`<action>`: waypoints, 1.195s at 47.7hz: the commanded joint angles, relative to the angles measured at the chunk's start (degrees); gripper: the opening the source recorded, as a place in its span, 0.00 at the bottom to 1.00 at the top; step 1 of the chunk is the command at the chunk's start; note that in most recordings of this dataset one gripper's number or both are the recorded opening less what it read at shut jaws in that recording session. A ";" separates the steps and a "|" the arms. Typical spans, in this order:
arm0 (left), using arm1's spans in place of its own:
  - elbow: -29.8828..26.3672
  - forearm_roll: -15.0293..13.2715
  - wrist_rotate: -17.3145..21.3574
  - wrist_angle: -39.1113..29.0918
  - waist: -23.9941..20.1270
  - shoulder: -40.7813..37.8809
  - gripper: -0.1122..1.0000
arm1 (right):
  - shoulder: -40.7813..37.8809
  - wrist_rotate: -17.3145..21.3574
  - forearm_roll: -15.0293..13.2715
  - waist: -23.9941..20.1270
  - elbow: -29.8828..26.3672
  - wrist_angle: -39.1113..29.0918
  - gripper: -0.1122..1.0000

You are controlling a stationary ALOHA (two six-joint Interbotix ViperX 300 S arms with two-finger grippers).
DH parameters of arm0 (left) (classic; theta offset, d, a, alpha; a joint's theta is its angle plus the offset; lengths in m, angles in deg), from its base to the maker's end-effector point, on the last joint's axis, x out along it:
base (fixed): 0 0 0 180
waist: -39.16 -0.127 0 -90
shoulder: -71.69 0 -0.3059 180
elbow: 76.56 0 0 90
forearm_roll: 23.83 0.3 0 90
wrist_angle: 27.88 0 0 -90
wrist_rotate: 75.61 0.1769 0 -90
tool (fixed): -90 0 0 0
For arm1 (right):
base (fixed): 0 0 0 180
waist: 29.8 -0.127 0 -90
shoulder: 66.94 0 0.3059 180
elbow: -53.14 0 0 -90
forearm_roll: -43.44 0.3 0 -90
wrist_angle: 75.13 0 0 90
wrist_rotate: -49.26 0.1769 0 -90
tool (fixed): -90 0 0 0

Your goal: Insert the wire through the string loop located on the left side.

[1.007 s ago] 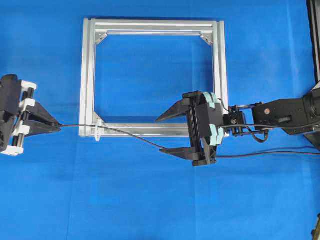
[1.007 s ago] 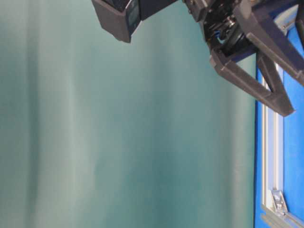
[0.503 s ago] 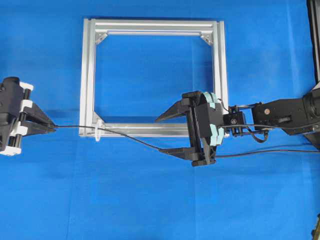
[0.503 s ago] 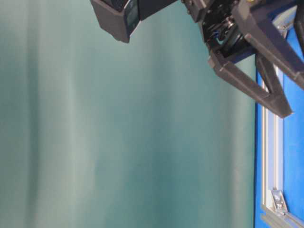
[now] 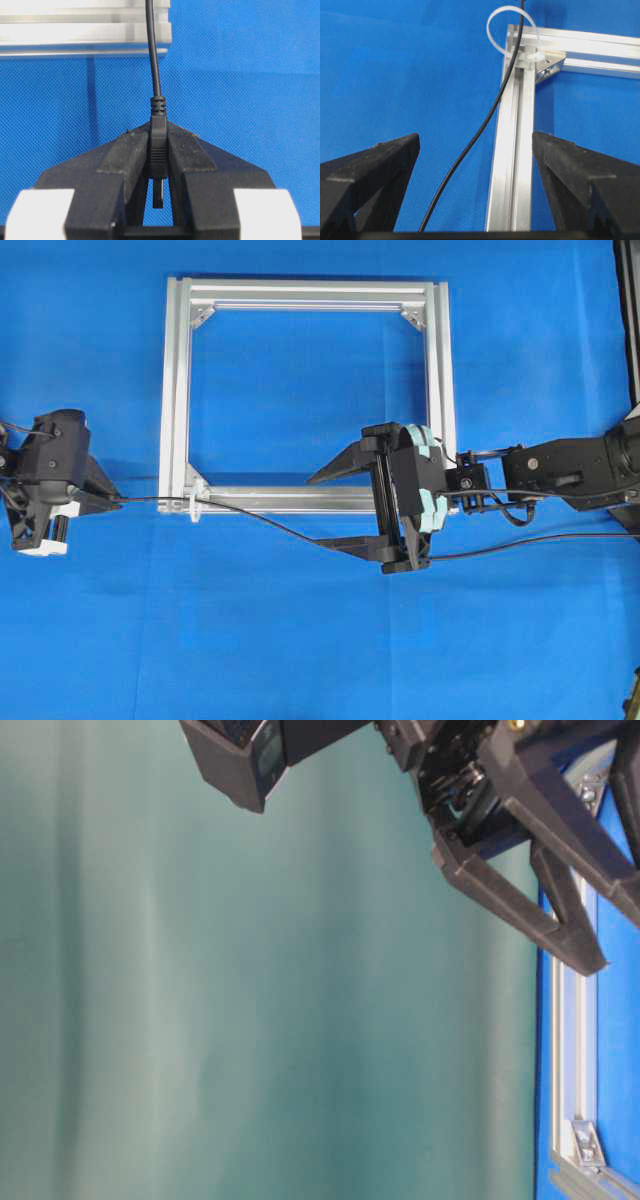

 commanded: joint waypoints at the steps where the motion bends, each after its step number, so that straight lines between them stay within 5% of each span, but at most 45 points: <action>1: -0.97 0.09 -0.09 -0.44 -0.09 -0.18 0.15 | 0.97 -0.09 -0.09 -0.26 -0.97 0.62 0.92; 17: -0.70 0.09 -0.18 -0.09 -0.09 0.44 0.18 | 0.97 -0.09 -0.09 -0.35 -0.97 0.53 0.92; 30: -0.62 0.09 -0.88 0.35 -0.09 0.53 0.84 | 0.97 -0.09 -0.09 -0.35 -1.05 0.53 0.92; 39: -0.53 0.09 -0.88 0.18 -0.09 1.49 0.75 | 0.97 -0.09 -0.09 -0.35 -1.32 0.53 0.92; 57: -0.70 0.09 -0.62 -0.18 -0.09 13.54 0.75 | 3.25 -0.26 -0.09 -0.35 -3.87 -2.02 0.92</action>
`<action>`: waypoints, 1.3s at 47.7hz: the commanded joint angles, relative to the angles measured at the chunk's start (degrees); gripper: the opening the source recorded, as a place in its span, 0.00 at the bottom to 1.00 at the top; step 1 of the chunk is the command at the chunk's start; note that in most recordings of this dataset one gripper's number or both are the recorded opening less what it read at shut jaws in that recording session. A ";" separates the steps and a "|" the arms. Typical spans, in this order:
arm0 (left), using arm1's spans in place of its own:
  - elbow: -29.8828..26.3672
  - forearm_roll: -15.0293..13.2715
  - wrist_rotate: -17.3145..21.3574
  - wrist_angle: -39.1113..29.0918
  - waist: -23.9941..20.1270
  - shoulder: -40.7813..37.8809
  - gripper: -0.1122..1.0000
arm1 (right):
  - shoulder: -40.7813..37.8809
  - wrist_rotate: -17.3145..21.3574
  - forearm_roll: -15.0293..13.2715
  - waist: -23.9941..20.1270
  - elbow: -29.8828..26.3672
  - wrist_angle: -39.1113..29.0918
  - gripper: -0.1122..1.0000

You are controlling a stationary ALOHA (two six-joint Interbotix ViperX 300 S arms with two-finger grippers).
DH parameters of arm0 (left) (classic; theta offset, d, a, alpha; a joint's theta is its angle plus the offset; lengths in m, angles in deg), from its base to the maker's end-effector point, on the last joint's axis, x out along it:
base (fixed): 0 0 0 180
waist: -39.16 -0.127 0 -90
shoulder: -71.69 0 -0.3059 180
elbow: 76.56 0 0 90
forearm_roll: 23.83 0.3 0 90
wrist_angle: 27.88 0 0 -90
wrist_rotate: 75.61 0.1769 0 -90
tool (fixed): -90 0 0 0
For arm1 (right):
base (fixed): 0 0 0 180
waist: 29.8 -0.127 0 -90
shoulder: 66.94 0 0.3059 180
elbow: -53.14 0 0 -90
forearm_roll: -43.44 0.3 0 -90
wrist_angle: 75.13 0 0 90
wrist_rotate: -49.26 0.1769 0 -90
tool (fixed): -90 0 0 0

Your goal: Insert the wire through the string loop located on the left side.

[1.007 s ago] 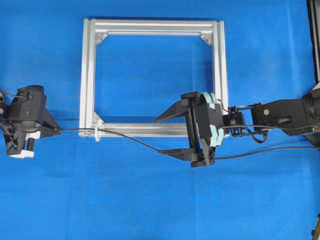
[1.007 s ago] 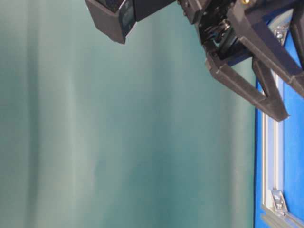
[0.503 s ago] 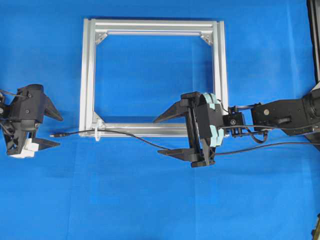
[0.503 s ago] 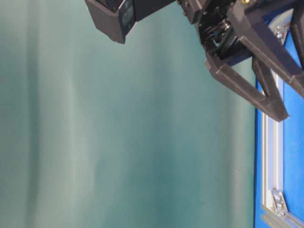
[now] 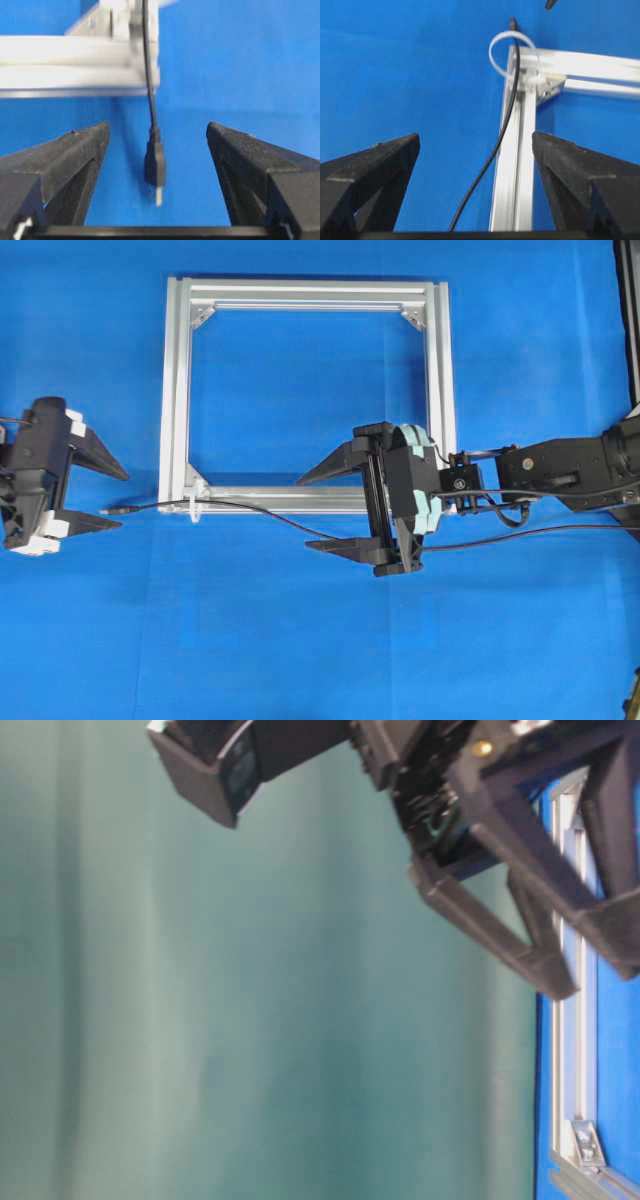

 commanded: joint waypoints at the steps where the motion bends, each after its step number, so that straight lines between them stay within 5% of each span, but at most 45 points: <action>1: -0.53 0.09 0.18 0.18 -0.09 3.78 0.75 | 2.64 -0.09 -0.09 -0.09 -1.49 -0.53 0.92; 17: 0.44 0.09 0.70 -0.70 -0.18 14.94 0.75 | 5.01 -0.18 -0.18 -0.09 -2.90 -2.20 0.92; 41: 0.44 1.49 3.87 -0.62 -11.69 15.47 0.74 | 5.19 -1.76 -0.09 6.59 -3.25 -1.93 0.92; 62: 0.44 1.49 4.92 -0.18 -13.27 15.47 0.74 | 5.10 -1.93 -0.18 8.09 -3.43 -2.11 0.92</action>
